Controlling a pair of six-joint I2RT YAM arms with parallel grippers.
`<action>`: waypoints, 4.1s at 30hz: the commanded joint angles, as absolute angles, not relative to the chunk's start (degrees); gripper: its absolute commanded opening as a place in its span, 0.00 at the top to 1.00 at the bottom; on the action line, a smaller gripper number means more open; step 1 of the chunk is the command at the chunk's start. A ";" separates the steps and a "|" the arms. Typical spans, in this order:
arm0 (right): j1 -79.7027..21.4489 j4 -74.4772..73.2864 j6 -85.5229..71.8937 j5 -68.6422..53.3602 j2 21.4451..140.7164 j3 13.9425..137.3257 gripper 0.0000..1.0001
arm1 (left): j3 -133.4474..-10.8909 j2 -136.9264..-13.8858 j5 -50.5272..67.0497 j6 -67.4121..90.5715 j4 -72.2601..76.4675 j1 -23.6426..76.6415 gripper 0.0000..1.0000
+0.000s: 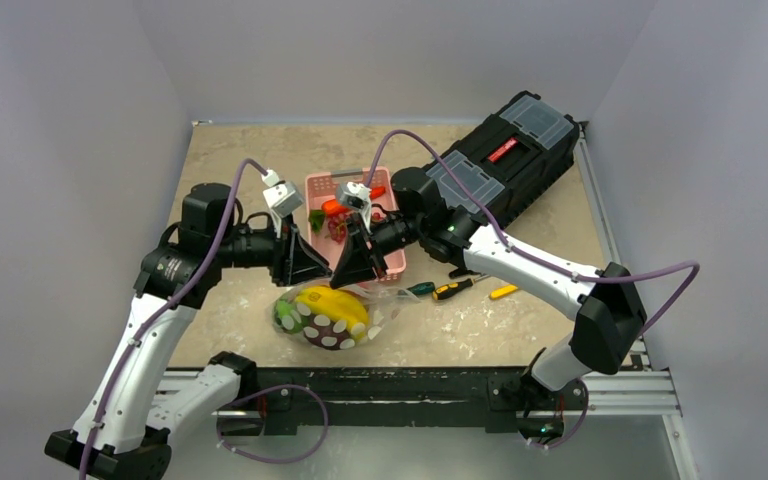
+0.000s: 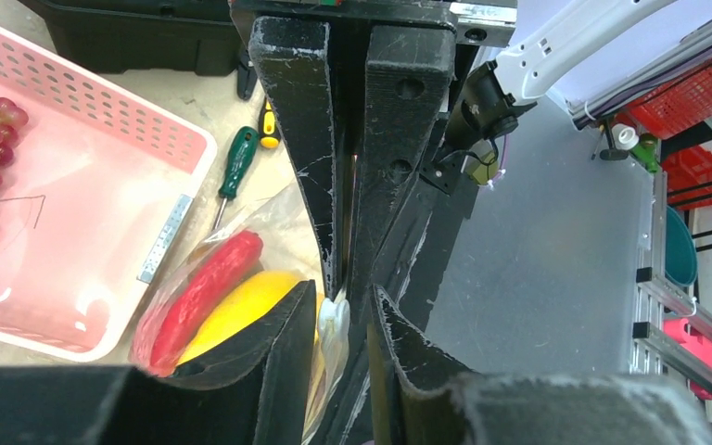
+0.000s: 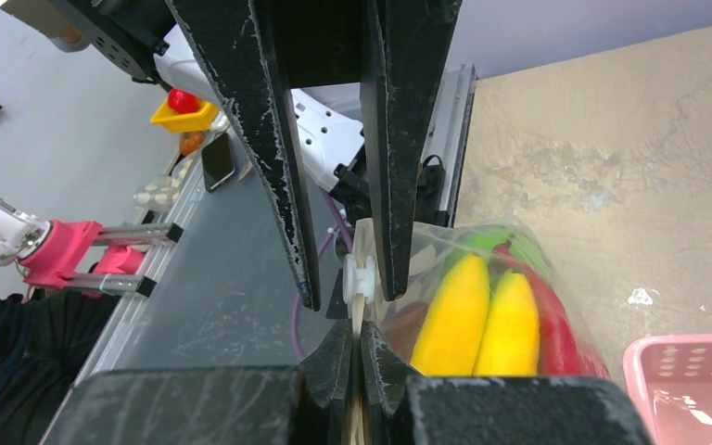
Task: Place the food in the zip-top bag and seal the zipper
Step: Zip the zipper food storage bag at the center of the board.
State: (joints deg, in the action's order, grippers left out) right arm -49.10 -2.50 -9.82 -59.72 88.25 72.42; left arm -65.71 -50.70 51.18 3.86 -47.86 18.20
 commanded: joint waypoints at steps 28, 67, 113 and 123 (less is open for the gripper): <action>-49.24 6.11 -13.70 -57.58 84.99 71.66 1.00 | -64.69 -51.02 52.56 0.26 -49.60 20.77 1.00; -49.58 6.86 -12.31 -59.50 83.89 69.02 1.00 | -52.90 -34.10 42.53 21.96 -29.63 19.22 0.48; -50.32 15.10 -21.54 -62.16 88.98 70.76 0.69 | -45.77 -29.62 39.28 26.69 -24.15 19.25 1.00; -50.80 14.28 -20.72 -61.50 89.28 71.29 0.83 | -46.02 -28.02 38.22 26.19 -25.08 19.25 1.00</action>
State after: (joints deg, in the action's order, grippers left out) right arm -50.59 12.86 -20.95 -61.04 90.00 68.66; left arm -45.71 -28.69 39.33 26.02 -26.65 19.46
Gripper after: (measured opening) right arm 0.163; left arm 0.009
